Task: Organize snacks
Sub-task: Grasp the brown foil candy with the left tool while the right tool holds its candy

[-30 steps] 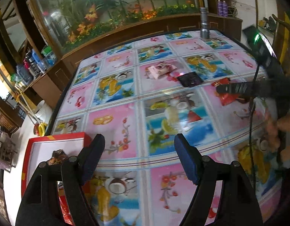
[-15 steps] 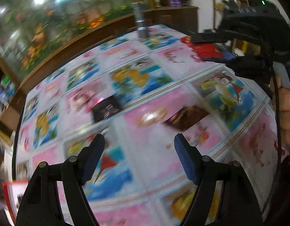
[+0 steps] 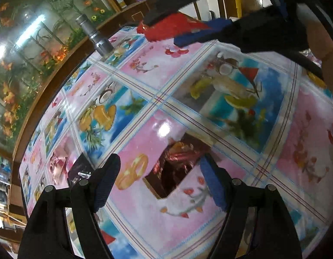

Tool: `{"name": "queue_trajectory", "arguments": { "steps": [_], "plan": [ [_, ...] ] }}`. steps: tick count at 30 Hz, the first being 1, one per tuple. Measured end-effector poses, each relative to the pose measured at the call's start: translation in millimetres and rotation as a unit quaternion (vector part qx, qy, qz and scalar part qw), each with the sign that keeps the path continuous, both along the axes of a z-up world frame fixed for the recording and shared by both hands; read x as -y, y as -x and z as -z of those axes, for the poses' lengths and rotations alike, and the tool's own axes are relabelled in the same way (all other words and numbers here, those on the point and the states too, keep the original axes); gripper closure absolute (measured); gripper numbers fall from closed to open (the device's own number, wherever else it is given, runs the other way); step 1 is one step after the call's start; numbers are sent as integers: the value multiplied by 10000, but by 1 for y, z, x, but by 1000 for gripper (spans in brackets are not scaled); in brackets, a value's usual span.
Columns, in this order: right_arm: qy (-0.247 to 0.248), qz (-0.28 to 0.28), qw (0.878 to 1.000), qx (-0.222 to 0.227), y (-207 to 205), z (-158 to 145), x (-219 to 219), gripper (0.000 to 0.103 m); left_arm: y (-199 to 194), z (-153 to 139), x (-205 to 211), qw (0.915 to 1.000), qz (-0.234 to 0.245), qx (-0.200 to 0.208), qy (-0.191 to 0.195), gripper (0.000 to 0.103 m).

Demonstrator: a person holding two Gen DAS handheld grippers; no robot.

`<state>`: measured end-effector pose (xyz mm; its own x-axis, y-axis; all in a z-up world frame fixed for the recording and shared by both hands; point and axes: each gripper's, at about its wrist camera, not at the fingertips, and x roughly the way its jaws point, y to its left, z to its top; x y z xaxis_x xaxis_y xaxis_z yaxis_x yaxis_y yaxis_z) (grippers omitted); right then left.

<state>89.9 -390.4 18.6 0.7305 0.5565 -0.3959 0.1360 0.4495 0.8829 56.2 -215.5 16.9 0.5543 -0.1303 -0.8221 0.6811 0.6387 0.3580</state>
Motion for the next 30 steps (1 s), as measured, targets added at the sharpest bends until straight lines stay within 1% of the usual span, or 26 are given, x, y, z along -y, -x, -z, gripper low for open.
{"name": "queue_trajectory", "arguments": {
  "steps": [2, 3, 4, 5, 6, 8, 9, 13, 16, 17, 18, 19, 23, 27, 30],
  "plan": [
    [-4, -12, 10000, -8, -1, 1, -1, 70, -3, 1, -2, 10000, -24, -20, 81, 28],
    [25, -10, 10000, -15, -1, 1, -2, 70, -5, 1, -4, 9999, -51, -44, 153, 38],
    [59, -2, 10000, -25, -1, 0, -2, 70, -7, 1, -6, 9996, -77, -121, 250, 54],
    [71, -10, 10000, -32, -1, 0, -3, 70, -8, 1, -8, 9991, -100, -207, 349, 61],
    [66, -20, 10000, -35, -2, 0, -4, 70, -8, 1, -10, 9987, -126, -260, 408, 70],
    [113, -33, 9999, -54, -2, 0, -6, 70, -8, 2, -15, 9982, -202, -274, 497, 74],
    [135, -40, 9999, -59, -2, 0, -7, 70, -8, 2, -17, 9979, -227, -295, 532, 82],
    [254, -156, 9996, -26, -5, -2, -16, 70, -11, 1, -33, 9928, -526, -518, 940, 83],
    [381, -224, 9990, 22, -6, -4, -22, 70, -13, 0, -47, 9869, -738, -658, 1273, 83],
    [410, -240, 9989, 2, -7, -4, -24, 70, -14, -1, -53, 9836, -853, -723, 1413, 83],
    [416, -251, 9988, -13, -7, -3, -24, 70, -15, -2, -62, 9784, -1021, -816, 1599, 83],
    [427, -255, 9988, -25, -8, -3, -25, 70, -15, -3, -67, 9758, -1112, -847, 1680, 83],
    [539, -342, 9980, 21, -9, -6, -32, 70, -2, -8, -91, 9689, -1440, -725, 1879, 83],
    [738, -633, 9953, 12, -15, -8, -52, 70, 22, -20, -126, 9588, -1797, -547, 2129, 83],
    [928, -832, 9922, -40, -18, -6, -70, 70, 47, -28, -158, 9506, -2170, -410, 2180, 83]
  ]
}}
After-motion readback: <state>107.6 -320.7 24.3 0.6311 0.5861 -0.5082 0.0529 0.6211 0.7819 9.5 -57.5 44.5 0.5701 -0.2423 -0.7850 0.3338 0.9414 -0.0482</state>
